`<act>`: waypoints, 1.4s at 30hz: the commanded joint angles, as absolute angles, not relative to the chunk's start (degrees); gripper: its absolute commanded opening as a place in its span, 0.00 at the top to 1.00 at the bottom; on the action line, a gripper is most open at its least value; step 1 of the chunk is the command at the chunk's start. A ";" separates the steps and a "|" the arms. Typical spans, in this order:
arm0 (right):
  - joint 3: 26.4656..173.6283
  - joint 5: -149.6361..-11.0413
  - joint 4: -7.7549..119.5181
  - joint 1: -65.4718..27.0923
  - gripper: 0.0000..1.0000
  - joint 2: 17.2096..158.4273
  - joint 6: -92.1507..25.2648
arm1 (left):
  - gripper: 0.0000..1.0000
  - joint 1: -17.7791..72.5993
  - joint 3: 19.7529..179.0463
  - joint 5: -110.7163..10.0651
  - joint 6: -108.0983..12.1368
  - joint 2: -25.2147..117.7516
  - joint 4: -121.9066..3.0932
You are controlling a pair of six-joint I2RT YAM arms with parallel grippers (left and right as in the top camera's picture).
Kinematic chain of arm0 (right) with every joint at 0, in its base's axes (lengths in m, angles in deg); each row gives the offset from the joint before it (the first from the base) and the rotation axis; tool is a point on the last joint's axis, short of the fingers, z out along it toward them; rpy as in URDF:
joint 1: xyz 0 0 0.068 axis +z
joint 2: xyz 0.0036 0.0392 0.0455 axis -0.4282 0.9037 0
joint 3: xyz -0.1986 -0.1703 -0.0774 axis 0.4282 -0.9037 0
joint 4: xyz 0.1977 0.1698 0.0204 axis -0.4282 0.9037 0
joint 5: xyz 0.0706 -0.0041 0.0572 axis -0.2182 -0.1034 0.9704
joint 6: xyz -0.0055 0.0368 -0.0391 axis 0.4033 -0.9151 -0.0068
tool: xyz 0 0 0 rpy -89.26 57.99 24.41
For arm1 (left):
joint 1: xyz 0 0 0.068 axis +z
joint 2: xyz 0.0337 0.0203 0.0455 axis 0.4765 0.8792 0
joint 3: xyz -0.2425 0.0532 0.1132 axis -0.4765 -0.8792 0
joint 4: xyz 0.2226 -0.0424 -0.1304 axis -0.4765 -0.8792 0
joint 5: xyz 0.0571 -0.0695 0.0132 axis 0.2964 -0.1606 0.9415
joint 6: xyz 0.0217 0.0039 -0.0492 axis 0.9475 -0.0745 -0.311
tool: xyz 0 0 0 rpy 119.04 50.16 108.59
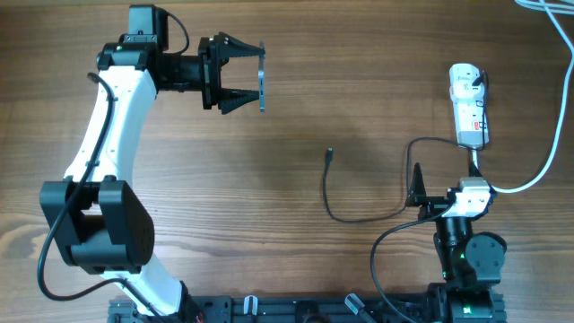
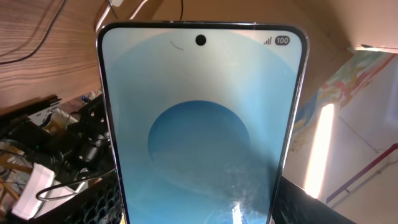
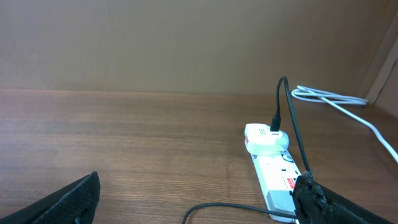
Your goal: Plug charger to phone and switch on socket
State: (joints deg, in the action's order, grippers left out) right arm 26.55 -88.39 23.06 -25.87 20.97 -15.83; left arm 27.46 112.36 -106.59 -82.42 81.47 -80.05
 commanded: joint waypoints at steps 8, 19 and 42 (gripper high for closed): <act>26.47 -87.85 22.76 -25.54 0.00 20.97 -16.59 | 0.24 27.73 112.51 -109.25 -82.72 79.65 -80.03; 26.47 -87.82 22.76 -25.54 0.00 20.97 -16.59 | 0.24 27.73 112.51 -109.25 -82.74 79.65 -80.05; 31.36 -63.48 -18.95 -25.54 0.00 20.99 -114.64 | 0.24 27.73 112.51 -109.25 -82.72 79.65 -80.03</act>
State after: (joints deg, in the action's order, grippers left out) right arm 28.13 -60.96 -19.05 -25.76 21.10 -115.78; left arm 27.46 112.34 -106.63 -82.61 81.43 -80.23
